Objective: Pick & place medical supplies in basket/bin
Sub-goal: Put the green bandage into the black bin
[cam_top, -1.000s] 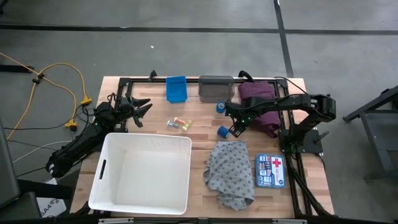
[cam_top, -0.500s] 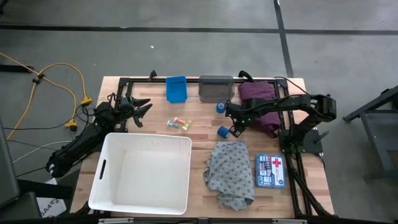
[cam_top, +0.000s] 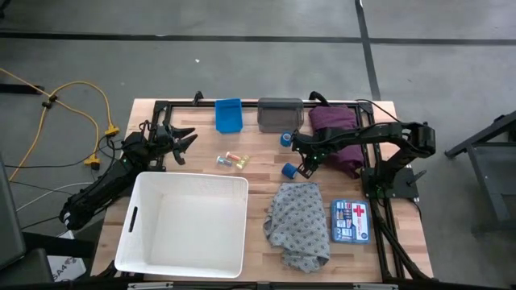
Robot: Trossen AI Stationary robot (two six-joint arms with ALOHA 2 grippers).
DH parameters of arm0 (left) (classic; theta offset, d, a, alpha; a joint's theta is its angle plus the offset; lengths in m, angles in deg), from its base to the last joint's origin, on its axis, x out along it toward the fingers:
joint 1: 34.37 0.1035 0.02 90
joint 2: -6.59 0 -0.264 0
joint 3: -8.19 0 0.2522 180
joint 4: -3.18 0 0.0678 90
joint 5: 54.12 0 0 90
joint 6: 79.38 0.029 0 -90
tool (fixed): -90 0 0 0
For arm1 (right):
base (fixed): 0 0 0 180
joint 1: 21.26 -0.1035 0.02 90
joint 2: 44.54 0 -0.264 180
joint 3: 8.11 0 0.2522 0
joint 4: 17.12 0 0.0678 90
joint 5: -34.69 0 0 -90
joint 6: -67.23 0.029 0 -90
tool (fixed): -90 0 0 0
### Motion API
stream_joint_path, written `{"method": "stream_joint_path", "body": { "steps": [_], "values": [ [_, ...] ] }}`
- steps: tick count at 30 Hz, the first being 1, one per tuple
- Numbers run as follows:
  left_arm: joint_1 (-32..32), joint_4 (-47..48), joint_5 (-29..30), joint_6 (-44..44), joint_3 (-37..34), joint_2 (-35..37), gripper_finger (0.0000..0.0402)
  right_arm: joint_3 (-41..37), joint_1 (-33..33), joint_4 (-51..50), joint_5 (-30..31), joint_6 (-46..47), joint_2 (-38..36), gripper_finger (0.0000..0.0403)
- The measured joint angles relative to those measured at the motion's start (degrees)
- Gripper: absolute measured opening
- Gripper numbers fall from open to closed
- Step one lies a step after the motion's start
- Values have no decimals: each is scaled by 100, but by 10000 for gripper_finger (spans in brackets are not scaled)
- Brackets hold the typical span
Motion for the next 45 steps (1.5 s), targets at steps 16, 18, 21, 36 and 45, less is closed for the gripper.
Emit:
{"method": "stream_joint_path", "body": {
  "steps": [16,18,21,36,45],
  "values": [
    [0,0,0,0,0,-1,136,2,0,0,-7,-17,0,20],
    [1,0,0,0,0,-2,136,4,0,-1,-45,-17,0,17],
    [2,0,0,0,0,0,136,13,1,-31,-141,-16,-12,16],
    [0,0,0,0,0,-2,136,1328,226,-527,-345,-537,-1104,15],
    [2,0,0,0,0,0,136,1497,522,-174,-202,-918,-1064,15]
  ]
}}
